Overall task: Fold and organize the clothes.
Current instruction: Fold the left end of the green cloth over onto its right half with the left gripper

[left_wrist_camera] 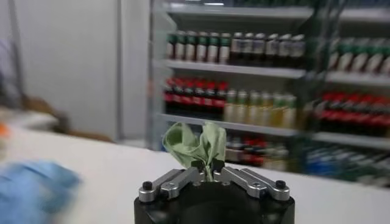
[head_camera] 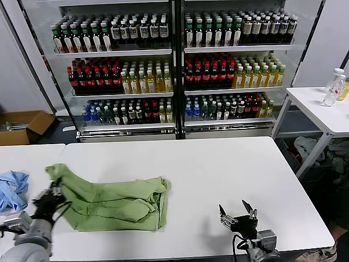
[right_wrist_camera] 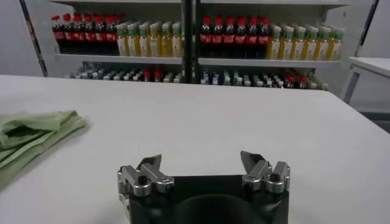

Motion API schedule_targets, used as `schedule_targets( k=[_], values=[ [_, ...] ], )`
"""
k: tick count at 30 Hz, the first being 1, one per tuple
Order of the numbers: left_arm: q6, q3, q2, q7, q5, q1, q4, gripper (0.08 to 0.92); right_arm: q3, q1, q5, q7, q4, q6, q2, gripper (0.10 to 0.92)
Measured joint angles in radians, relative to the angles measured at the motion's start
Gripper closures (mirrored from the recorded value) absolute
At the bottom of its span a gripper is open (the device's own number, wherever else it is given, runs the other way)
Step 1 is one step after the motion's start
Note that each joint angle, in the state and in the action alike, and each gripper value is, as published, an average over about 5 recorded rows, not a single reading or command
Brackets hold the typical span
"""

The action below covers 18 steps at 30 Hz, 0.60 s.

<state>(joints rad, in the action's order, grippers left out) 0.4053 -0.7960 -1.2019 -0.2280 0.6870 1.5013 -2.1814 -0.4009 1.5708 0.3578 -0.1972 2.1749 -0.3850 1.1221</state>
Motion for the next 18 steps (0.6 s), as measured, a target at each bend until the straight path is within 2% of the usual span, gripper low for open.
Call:
schedule_targets(
  k=[7, 13, 18],
  values=[
    [0.022, 0.169, -0.075, 0.018, 0.096, -0.039, -0.011, 0.882, -0.007, 0.001, 0.002, 0.0, 0.005, 0.003, -0.004, 0.203],
    [0.032, 0.312, -0.101, 0.046, 0.072, -0.072, 0.026, 0.878, -0.004, -0.008, 0.003, 0.0, 0.001, 0.003, -0.004, 0.203],
    [0.034, 0.401, -0.116, 0.075, -0.009, -0.088, 0.059, 0.77, 0.001, -0.015, 0.004, 0.0, -0.006, 0.003, -0.005, 0.203]
  ],
)
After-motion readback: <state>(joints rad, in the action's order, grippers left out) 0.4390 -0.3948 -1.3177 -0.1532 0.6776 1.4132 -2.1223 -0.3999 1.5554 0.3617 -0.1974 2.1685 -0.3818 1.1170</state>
